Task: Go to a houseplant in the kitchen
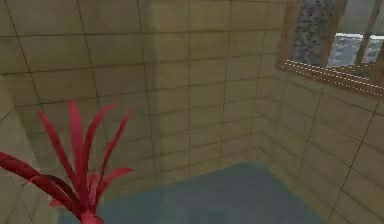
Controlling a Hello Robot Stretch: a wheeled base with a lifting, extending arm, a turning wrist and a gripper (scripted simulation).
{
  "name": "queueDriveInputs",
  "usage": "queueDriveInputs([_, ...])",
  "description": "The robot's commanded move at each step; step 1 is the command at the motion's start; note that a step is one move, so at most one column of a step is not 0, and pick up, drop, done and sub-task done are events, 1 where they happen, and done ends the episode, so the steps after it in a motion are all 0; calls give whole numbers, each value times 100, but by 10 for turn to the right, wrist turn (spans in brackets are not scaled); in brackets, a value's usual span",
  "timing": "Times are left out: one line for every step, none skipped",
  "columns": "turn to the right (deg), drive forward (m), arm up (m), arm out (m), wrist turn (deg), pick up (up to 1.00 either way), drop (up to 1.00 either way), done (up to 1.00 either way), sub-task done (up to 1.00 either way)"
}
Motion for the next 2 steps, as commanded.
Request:
queueDriveInputs([-330,0,0,0,0,0,0,0,0])
queueDriveInputs([0,0,0,0,0,0,0,100,0])
